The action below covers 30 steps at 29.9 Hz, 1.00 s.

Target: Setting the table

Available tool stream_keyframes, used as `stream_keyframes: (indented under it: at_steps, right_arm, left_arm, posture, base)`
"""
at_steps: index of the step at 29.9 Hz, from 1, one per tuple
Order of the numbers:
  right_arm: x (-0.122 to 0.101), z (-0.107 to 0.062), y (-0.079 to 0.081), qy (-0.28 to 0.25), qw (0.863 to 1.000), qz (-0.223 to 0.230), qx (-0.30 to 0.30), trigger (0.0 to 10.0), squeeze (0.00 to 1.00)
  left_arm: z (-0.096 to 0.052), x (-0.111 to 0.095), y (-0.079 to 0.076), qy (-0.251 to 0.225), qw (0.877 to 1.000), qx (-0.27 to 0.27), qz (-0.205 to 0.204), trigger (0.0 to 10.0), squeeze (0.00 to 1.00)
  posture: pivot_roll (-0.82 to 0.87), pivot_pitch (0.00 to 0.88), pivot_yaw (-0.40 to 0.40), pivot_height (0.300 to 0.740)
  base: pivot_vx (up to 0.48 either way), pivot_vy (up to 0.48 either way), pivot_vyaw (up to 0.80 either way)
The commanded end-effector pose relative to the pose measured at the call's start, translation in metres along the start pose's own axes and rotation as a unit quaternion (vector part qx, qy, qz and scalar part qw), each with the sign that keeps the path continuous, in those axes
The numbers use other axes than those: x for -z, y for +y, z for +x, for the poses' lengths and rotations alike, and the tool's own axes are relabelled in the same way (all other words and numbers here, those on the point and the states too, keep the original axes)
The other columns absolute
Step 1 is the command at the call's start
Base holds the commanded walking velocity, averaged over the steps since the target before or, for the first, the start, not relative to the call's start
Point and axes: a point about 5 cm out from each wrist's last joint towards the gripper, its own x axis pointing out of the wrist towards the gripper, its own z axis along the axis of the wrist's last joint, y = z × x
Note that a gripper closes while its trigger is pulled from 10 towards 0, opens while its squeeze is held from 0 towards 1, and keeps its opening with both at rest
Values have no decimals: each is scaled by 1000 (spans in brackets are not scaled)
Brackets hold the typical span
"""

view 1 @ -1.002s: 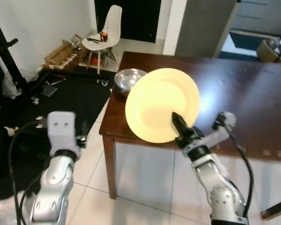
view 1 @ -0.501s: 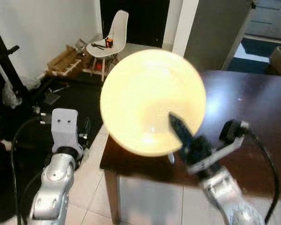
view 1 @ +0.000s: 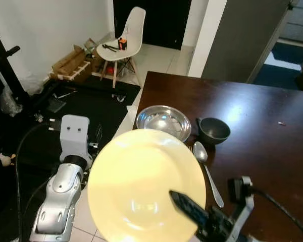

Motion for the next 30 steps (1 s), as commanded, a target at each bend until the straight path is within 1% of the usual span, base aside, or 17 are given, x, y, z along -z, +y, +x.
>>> stream_keyframes:
  at_steps: [1,3,4,5,6,7,8,11,13,15,17,19,20,22,23,25,30]
  right_arm:
    - [3,-3,2,6,1000,8,-4,10000,0]
    - [12,-9,2,26,999,27,-2,10000,0]
    - [12,-9,2,26,999,27,-2,10000,0]
    - [19,-14,0,44,998,47,3,10000,0]
    - [21,-15,-1,48,997,53,6,10000,0]
    - [21,-16,-4,50,997,57,16,10000,0]
    - [21,-17,-12,52,996,61,41,10000,0]
    - [16,-16,-25,44,994,51,84,10000,0]
    - [7,-10,-36,24,992,57,113,10000,0]
    - [0,-4,-43,6,990,65,128,10000,0]
    - [-1,0,-51,7,985,69,155,10000,0]
    - [-4,4,-54,5,985,67,160,10000,0]
    - [-7,9,-58,-3,982,73,173,10000,0]
    - [-11,15,-62,-13,981,80,176,10000,0]
    - [-13,21,-64,-15,980,81,184,10000,0]
    - [-13,23,-64,-14,979,81,186,10000,0]
    - [-17,36,-66,-24,978,86,186,10000,0]
  left_arm:
    - [0,5,1,7,1000,0,4,10000,0]
    - [2,3,2,2,1000,3,9,10000,0]
    - [2,3,2,2,1000,3,9,10000,0]
    - [4,2,3,0,1000,4,11,10000,0]
    - [5,2,4,0,1000,5,11,10000,0]
    - [6,1,4,-2,1000,6,13,10000,0]
    - [8,0,4,-4,1000,7,14,10000,0]
    - [10,-3,5,-10,1000,9,16,10000,0]
    - [11,-4,6,-12,1000,8,17,10000,0]
    - [12,-5,6,-14,1000,8,17,10000,0]
    - [13,-5,6,-15,1000,9,18,10000,0]
    - [13,-6,5,-17,1000,11,18,10000,0]
    - [14,-6,5,-18,1000,12,18,10000,0]
    - [14,-7,4,-18,1000,14,19,10000,0]
    - [14,-7,4,-19,1000,14,19,10000,0]
    - [14,-7,4,-19,1000,14,19,10000,0]
    - [15,-8,4,-21,999,16,20,10000,0]
  posture:
    - [-14,0,33,740]
    - [-18,0,39,740]
    - [-18,0,39,740]
    - [-18,0,41,740]
    - [-18,0,41,740]
    - [-17,0,44,740]
    - [-15,0,44,740]
    - [-14,0,47,740]
    - [-13,0,49,740]
    - [-12,0,50,740]
    - [-10,0,52,740]
    - [-6,0,54,740]
    - [-3,0,57,740]
    - [-2,0,59,740]
    - [1,0,61,740]
    - [1,0,61,740]
    - [11,0,63,740]
  base:
    - [0,0,0]
    - [0,0,0]
    - [0,0,0]
    - [0,0,0]
    - [0,0,0]
    - [0,0,0]
    - [0,0,0]
    - [0,0,0]
    - [0,0,0]
    - [0,0,0]
    - [0,0,0]
    - [0,0,0]
    - [0,0,0]
    - [0,0,0]
    - [0,0,0]
    - [0,0,0]
    - [0,0,0]
